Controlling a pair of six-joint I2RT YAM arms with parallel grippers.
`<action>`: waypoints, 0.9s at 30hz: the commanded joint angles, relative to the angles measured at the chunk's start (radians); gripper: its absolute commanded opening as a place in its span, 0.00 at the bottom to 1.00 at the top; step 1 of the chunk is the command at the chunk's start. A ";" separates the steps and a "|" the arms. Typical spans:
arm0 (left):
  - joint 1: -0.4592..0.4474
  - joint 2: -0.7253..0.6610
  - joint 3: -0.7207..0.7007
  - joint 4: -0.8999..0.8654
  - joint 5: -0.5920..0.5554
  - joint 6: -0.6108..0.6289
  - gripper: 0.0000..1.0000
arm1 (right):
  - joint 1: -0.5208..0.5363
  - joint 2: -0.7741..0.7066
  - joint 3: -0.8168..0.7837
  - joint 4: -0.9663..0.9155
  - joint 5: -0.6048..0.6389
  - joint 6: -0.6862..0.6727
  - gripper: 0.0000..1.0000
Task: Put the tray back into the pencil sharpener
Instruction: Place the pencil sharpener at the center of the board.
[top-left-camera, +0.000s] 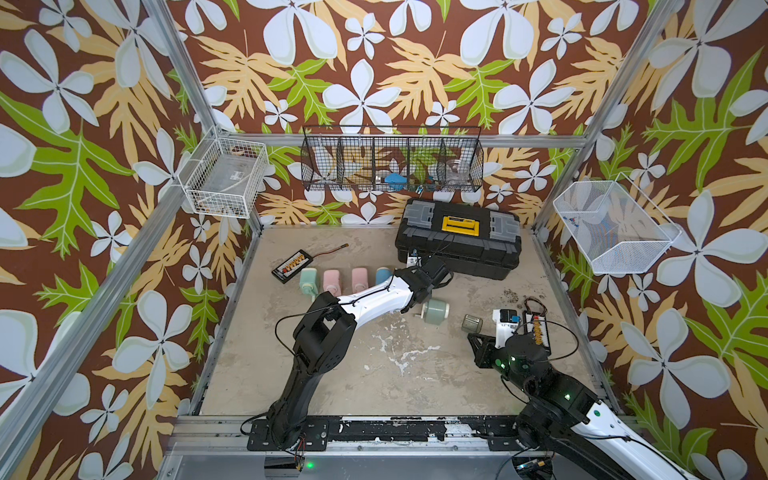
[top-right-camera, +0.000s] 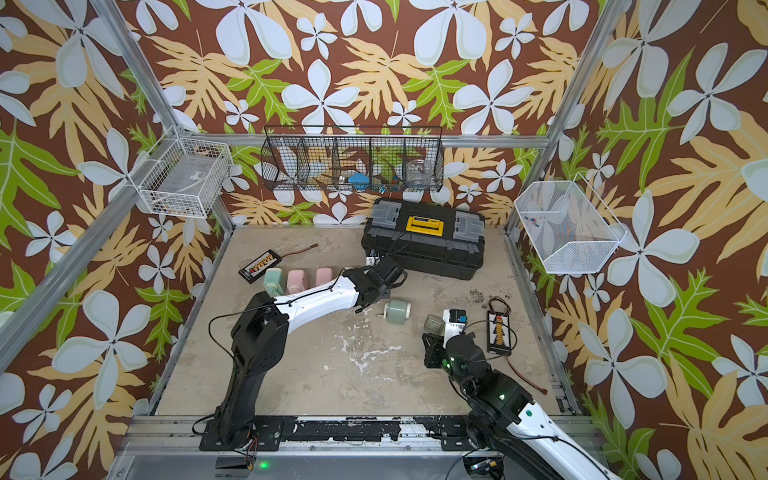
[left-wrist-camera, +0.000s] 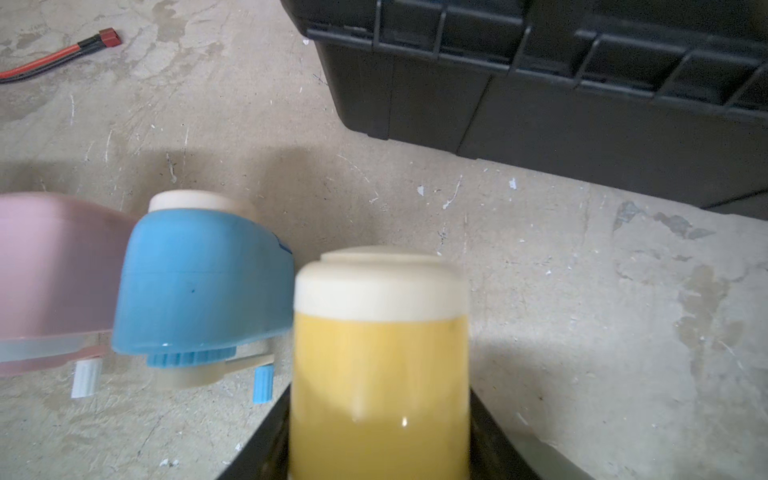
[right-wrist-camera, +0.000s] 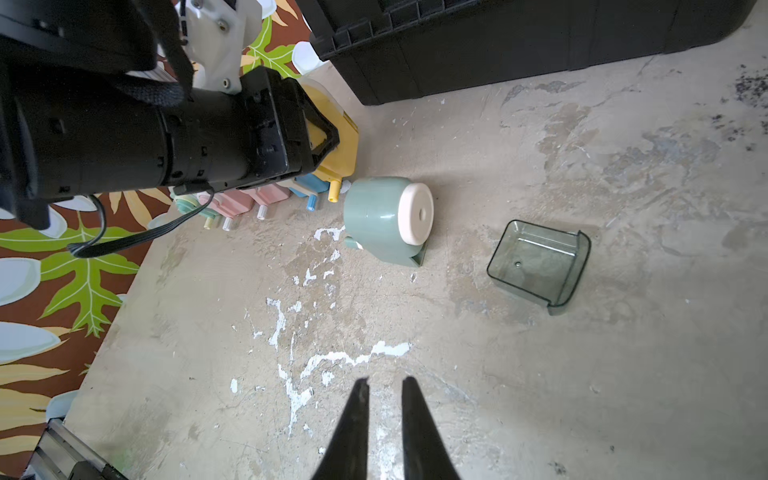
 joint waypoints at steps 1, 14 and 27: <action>0.008 0.025 0.031 -0.051 -0.026 -0.004 0.02 | 0.000 0.000 0.000 0.006 0.013 -0.003 0.18; 0.025 0.094 0.091 -0.090 0.020 0.025 0.06 | 0.000 0.000 -0.004 0.009 0.006 0.001 0.18; 0.048 0.140 0.113 -0.097 0.060 0.036 0.35 | 0.000 0.000 -0.008 0.009 0.004 0.002 0.18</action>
